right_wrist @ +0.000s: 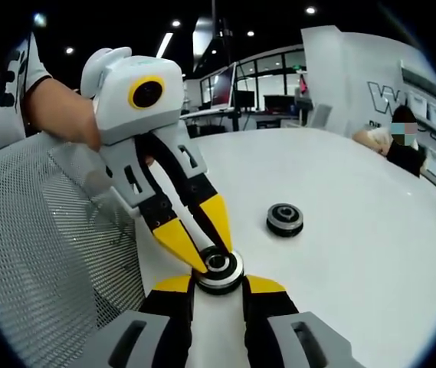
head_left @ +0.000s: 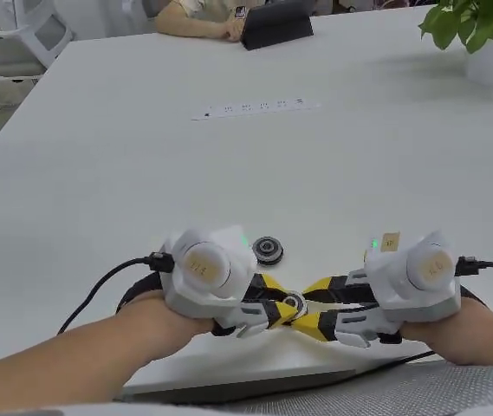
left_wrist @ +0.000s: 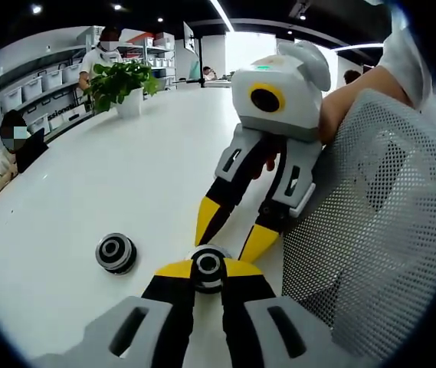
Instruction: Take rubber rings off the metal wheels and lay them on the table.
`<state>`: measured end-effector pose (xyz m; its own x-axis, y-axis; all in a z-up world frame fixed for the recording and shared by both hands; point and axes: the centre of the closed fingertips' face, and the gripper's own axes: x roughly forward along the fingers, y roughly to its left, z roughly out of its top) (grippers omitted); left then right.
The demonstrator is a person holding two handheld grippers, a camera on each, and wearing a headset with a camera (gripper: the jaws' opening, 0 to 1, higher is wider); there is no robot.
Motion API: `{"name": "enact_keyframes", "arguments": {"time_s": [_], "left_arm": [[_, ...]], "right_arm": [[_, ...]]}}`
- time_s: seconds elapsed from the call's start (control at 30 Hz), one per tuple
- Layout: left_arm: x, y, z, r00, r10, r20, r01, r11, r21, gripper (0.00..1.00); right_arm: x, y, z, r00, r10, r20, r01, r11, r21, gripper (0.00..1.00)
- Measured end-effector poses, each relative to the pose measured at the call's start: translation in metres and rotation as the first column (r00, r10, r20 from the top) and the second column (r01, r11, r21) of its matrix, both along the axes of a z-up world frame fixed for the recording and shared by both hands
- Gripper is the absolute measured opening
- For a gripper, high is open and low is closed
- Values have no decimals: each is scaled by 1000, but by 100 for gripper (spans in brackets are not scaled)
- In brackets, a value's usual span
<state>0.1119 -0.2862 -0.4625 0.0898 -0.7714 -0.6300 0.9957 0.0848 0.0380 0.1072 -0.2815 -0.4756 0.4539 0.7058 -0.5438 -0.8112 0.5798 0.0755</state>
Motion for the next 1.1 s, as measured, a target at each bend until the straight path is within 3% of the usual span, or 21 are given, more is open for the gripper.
{"name": "enact_keyframes", "arguments": {"time_s": [0.63,1.1], "left_arm": [[1,1,0,1000,3,-5,-3,1000,-15,7],[1,1,1,1000,6,-10,-6,1000,-22,7]], "right_arm": [[-2,1,1,999,23,28,-22,999,-45,20],[-3,-2,1,1000,22,21,-21,998,-53,17]]}}
